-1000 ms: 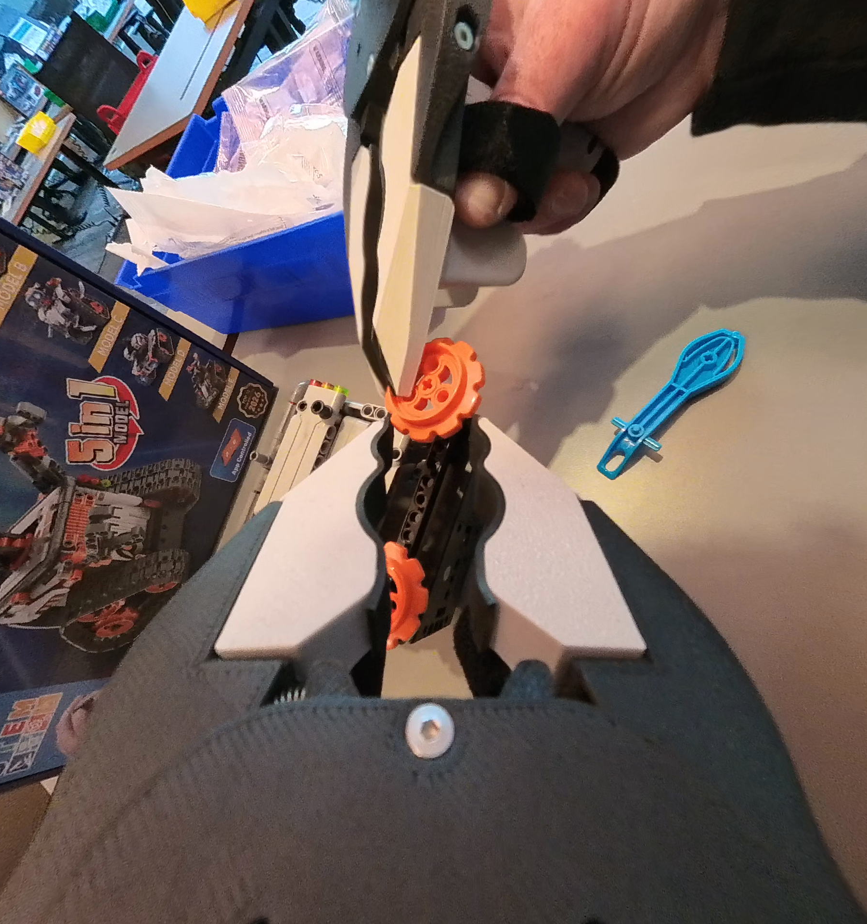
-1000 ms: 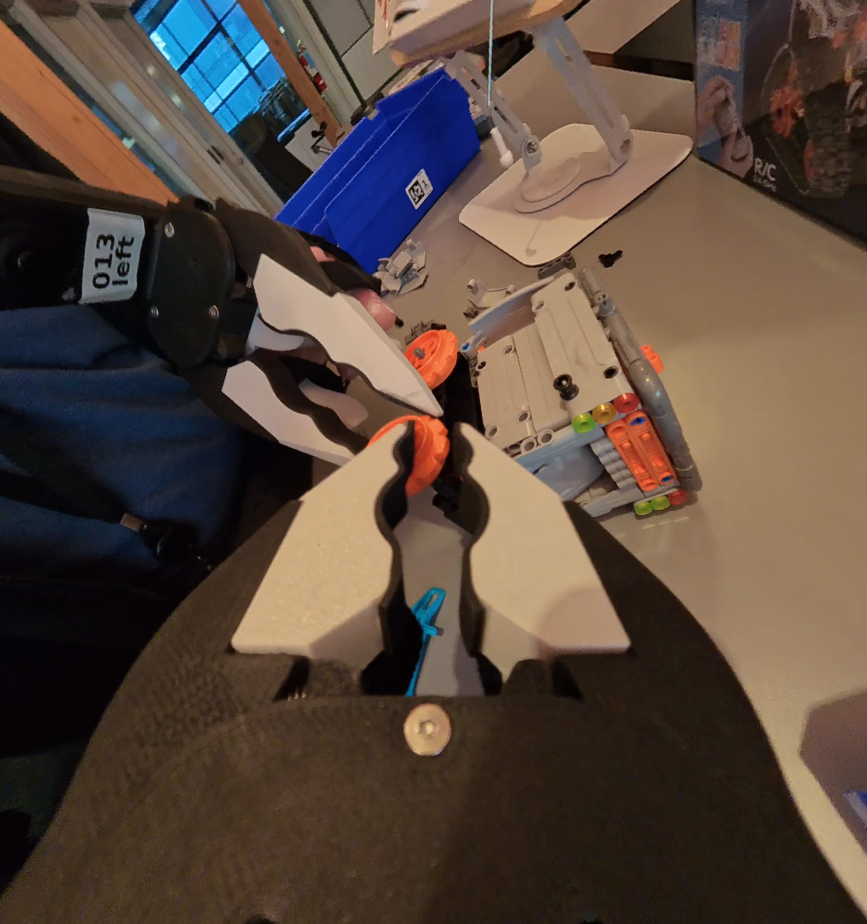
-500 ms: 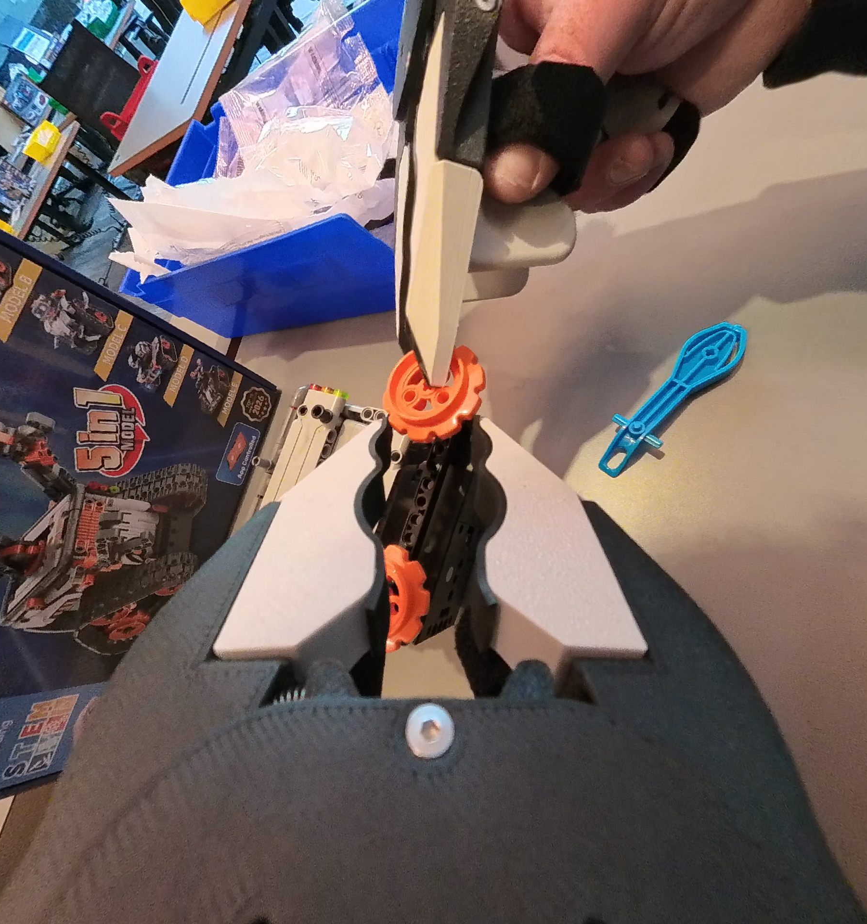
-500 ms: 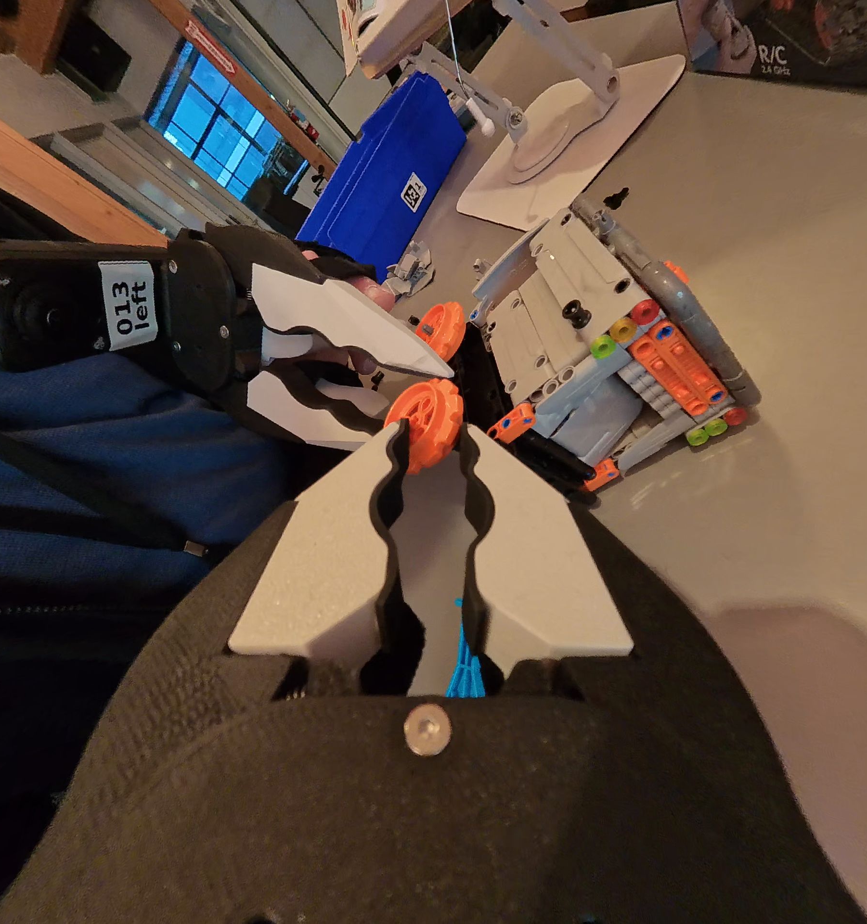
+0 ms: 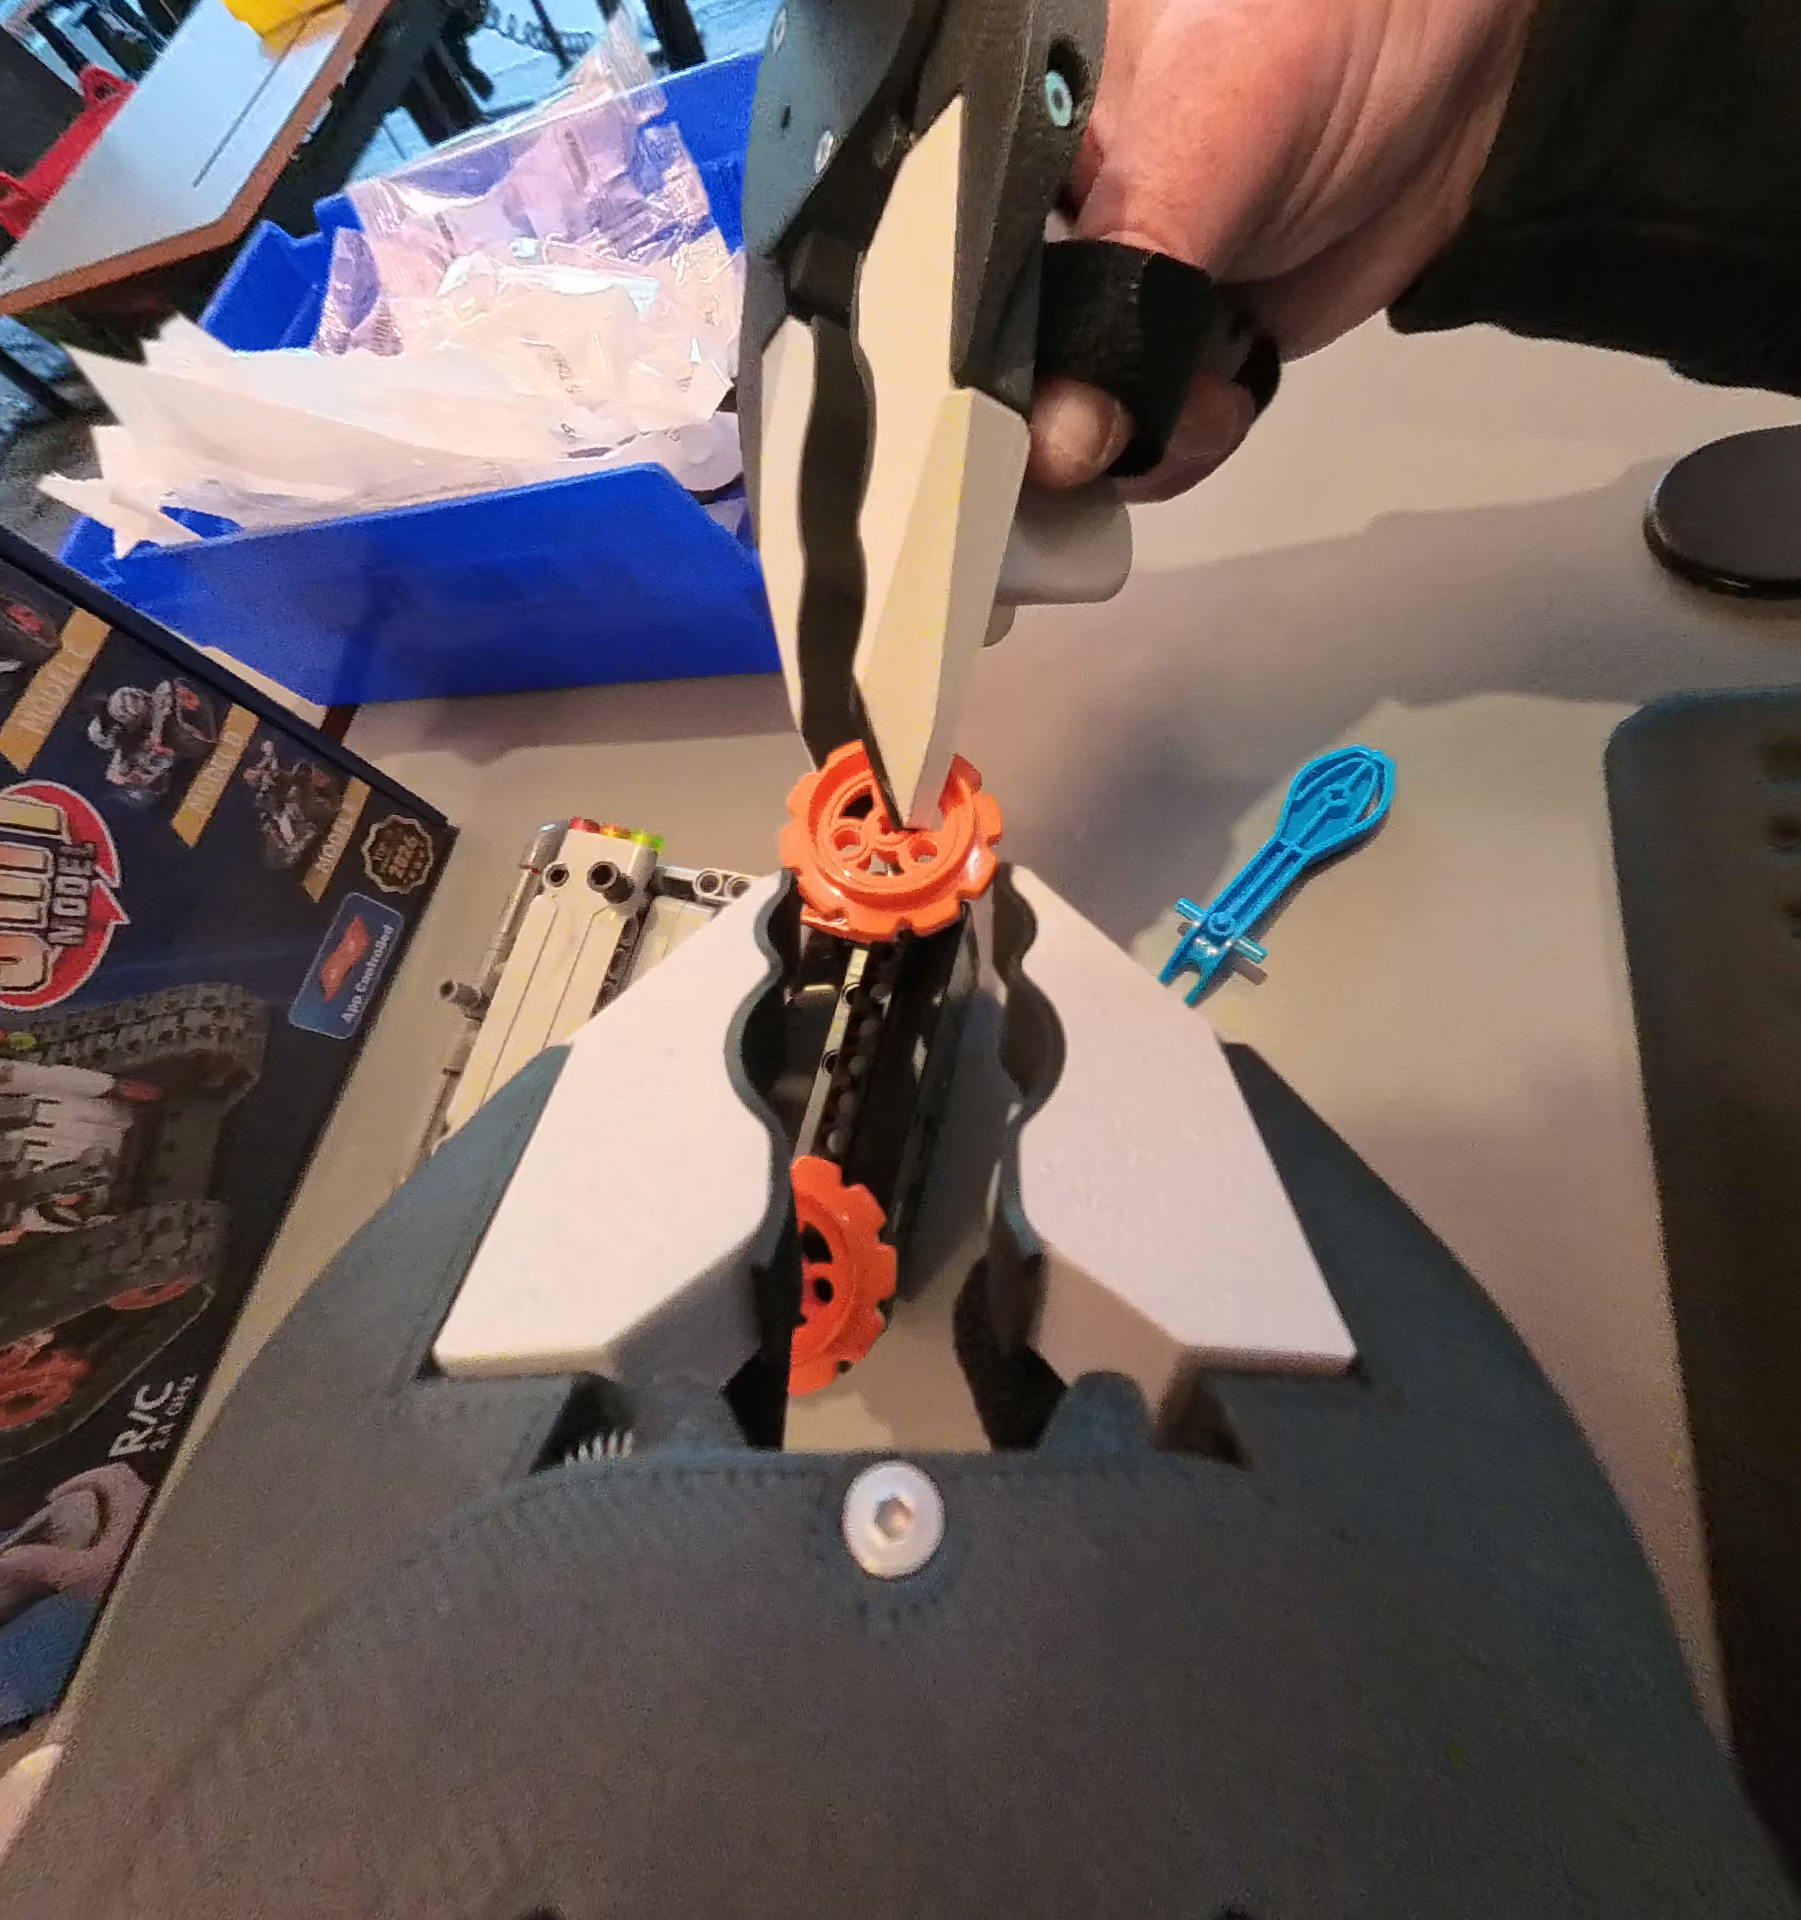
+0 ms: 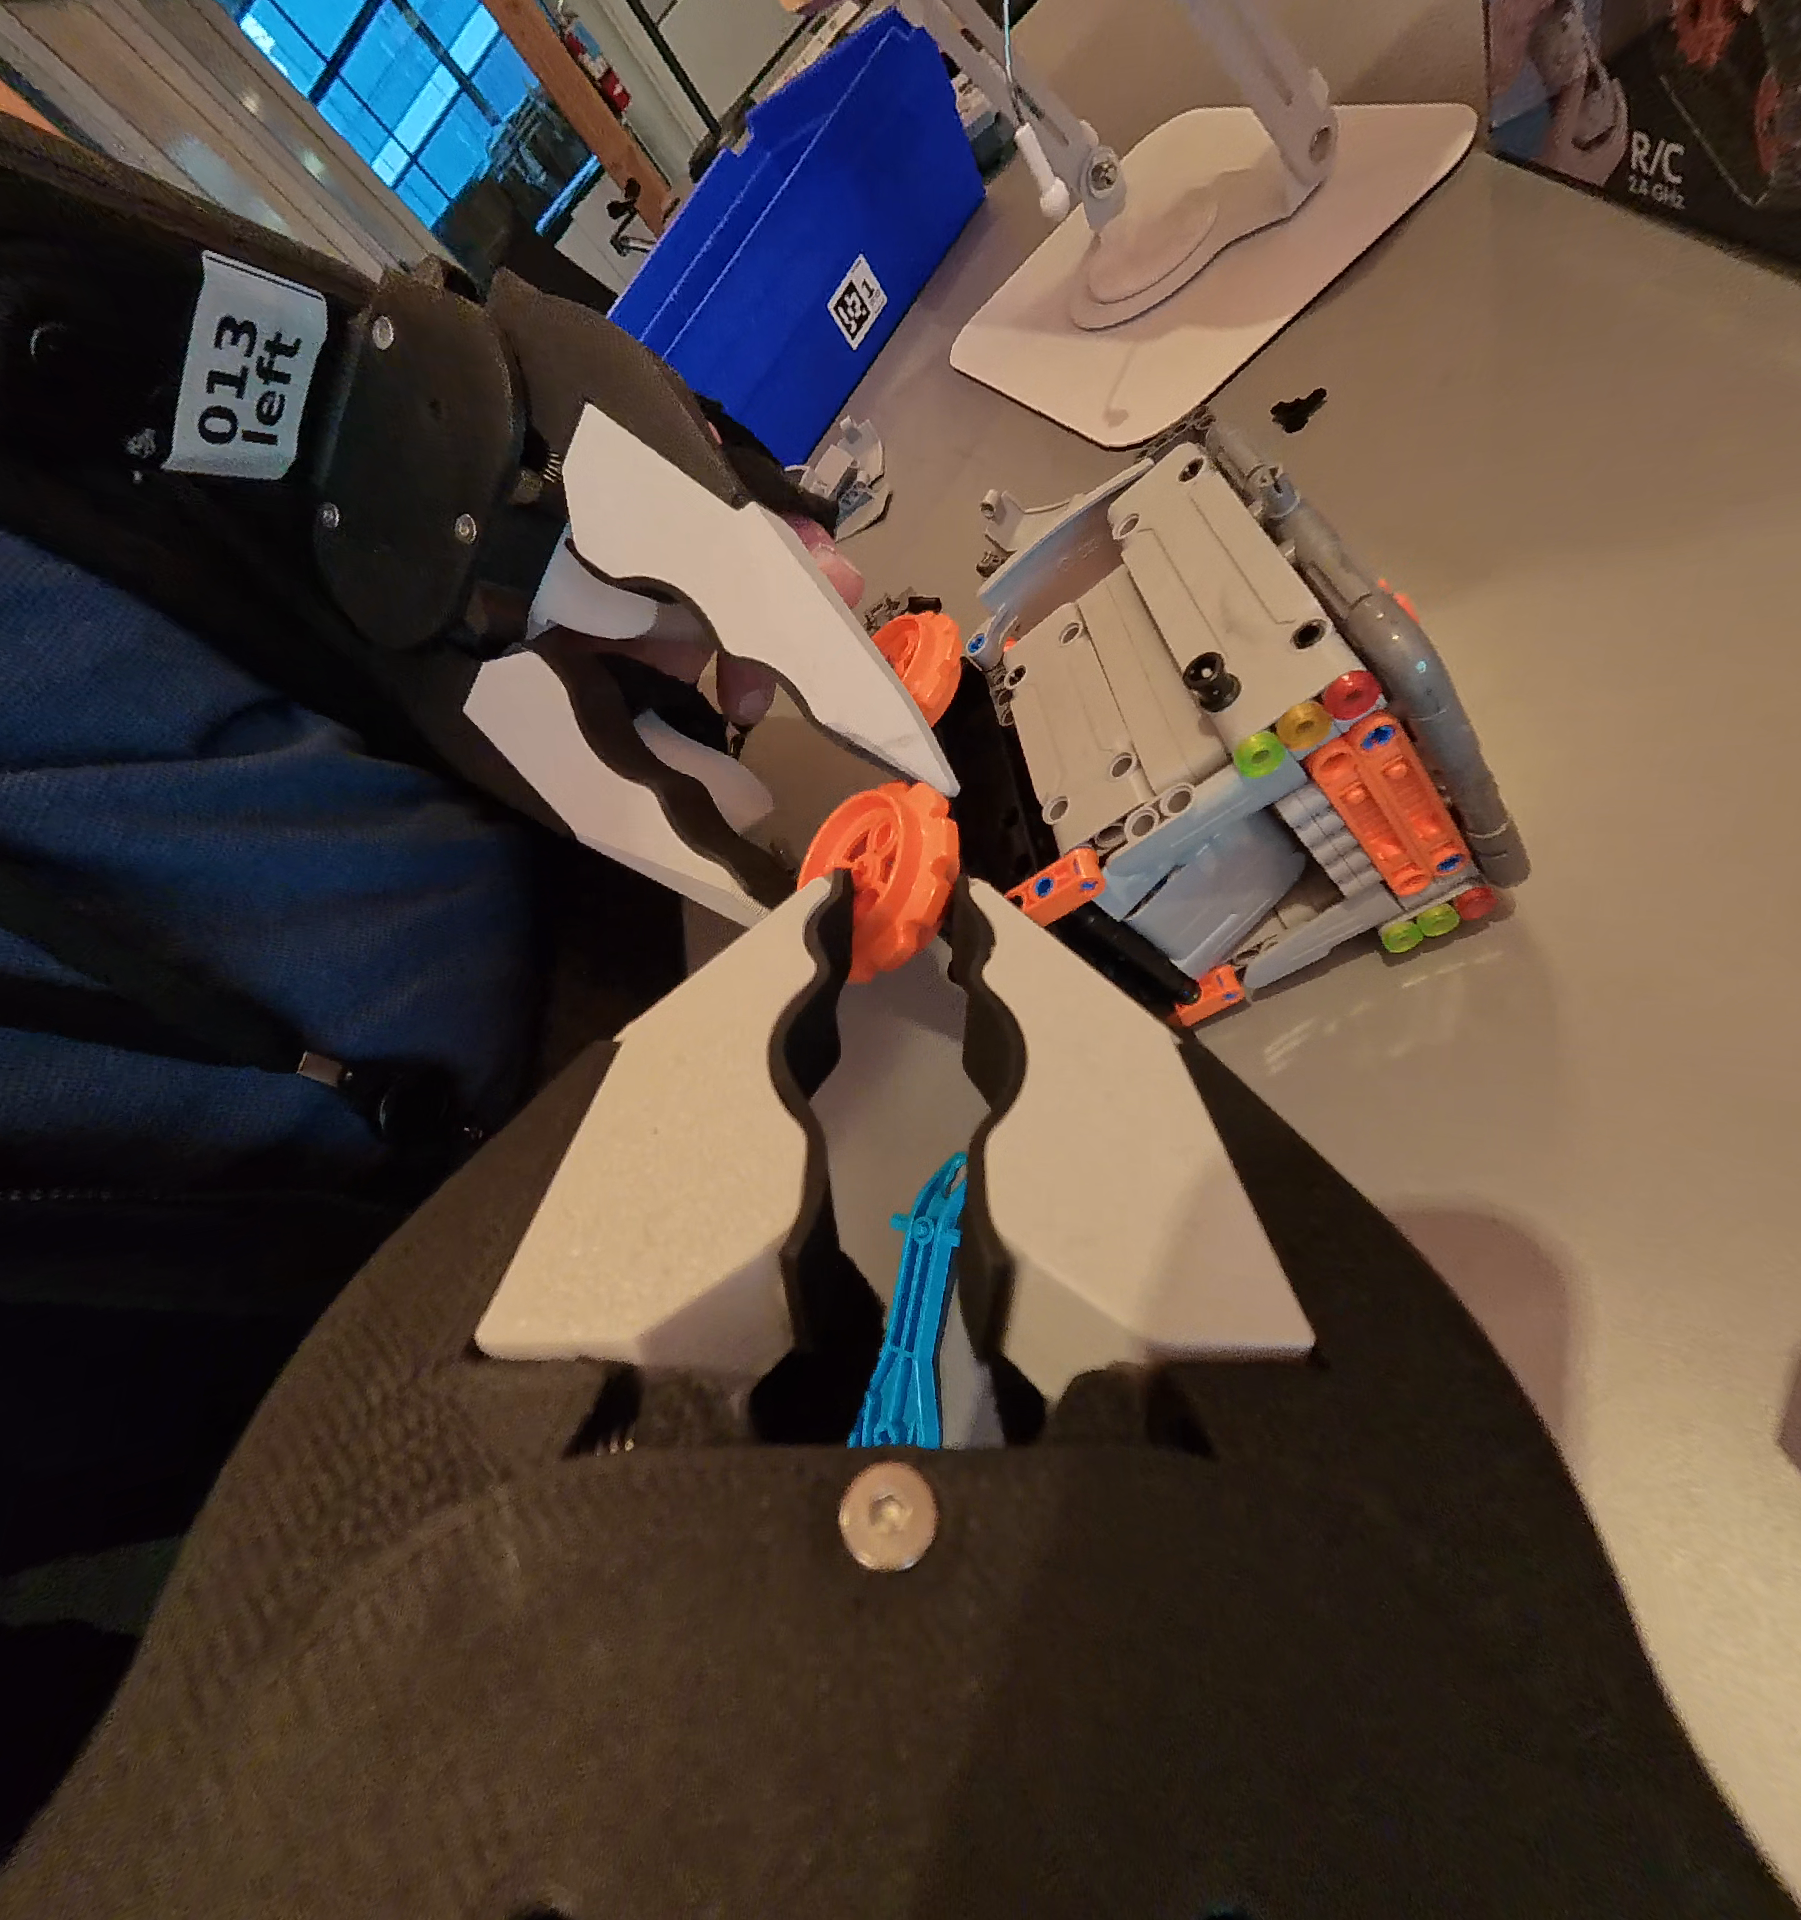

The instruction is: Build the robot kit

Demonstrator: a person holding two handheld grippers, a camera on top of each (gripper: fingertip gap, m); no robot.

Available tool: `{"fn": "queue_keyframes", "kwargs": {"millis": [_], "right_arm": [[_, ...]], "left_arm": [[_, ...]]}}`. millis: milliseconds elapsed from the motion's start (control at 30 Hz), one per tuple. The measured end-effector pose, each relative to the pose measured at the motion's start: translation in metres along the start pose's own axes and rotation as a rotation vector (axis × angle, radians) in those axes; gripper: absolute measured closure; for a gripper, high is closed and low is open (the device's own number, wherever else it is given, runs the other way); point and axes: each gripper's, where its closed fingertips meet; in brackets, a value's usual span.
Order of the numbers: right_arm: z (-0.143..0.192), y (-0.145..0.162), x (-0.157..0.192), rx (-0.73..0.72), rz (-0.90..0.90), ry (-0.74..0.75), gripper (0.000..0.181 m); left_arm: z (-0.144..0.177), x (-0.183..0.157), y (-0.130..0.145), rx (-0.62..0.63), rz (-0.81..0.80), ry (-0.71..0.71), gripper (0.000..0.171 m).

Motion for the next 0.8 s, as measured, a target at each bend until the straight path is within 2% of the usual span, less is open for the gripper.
{"fn": "queue_keyframes", "kwargs": {"millis": [433,567,800], "right_arm": [[0.0006,-0.0007,-0.007,-0.016,-0.105,-0.025,0.165],[0.004,-0.005,-0.0079,-0.045,-0.12,0.019,0.161],[0.0091,-0.0008,-0.009,-0.097,-0.181,0.045,0.168]], "left_arm": [[-0.0049,0.0056,0.0014,0.048,0.056,0.035,0.138],[-0.006,0.0061,0.001,0.06,0.053,0.032,0.138],[-0.0071,0.0057,-0.0006,0.063,0.038,0.02,0.138]]}}
Point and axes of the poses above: each gripper's, where its closed fingertips meet, z back along the fingers, y out of its underside, x = y × z across the jaws, and after that the axes turned 13 degrees about z, right-handed
